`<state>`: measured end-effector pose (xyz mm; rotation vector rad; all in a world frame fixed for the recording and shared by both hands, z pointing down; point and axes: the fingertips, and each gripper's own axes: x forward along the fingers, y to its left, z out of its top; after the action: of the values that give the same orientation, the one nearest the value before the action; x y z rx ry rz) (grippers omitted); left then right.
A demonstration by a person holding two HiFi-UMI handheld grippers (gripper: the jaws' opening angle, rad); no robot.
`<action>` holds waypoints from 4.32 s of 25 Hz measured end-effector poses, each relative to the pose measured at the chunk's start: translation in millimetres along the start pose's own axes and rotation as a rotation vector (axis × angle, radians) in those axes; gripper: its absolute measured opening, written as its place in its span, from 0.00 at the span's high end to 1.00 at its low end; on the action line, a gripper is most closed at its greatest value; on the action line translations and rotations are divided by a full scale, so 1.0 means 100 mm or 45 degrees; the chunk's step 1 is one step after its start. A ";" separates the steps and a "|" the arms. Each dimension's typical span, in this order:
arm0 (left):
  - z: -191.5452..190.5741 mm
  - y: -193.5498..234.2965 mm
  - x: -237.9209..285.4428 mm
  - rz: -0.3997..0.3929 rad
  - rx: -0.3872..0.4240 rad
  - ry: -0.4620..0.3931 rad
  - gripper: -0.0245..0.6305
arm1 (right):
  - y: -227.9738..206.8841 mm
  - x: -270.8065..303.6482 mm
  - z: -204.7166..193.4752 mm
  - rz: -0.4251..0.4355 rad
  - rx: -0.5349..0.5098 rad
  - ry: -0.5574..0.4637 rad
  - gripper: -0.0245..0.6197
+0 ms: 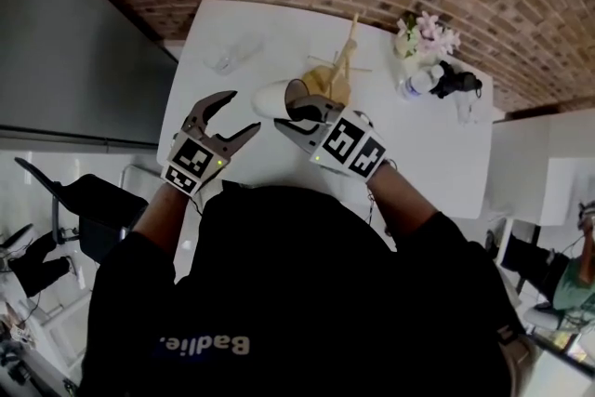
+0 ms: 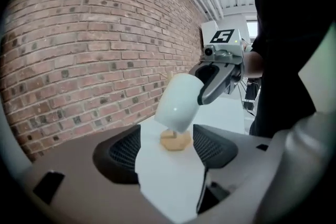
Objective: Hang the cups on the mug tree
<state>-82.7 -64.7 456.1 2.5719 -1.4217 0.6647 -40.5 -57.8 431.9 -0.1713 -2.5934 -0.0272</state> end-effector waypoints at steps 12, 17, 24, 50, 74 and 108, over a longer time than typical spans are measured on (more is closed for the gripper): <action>0.14 0.22 0.31 -0.245 0.226 -0.107 0.42 | -0.10 0.03 0.48 -0.025 0.125 -0.256 0.87; 0.17 0.24 0.28 -0.392 0.297 -0.155 0.48 | -0.12 0.12 0.53 0.009 0.241 -0.343 0.87; 0.11 0.36 0.30 -0.470 0.335 -0.128 0.49 | -0.24 0.19 0.49 -0.008 0.345 -0.447 0.87; 0.15 0.55 1.01 -0.534 0.257 0.131 0.50 | -1.19 -0.06 -0.22 -0.200 1.050 -1.000 0.73; 0.16 0.41 1.39 -0.565 0.293 0.184 0.51 | -1.45 -0.26 -0.74 -0.245 1.353 -1.118 0.69; 0.04 0.34 1.57 -0.598 0.338 0.257 0.52 | -1.48 -0.30 -0.96 -0.308 1.582 -1.056 0.65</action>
<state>-37.7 -205.8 517.7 2.7821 -0.6681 1.0448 15.8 -213.1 501.1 0.7093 -2.7926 1.8183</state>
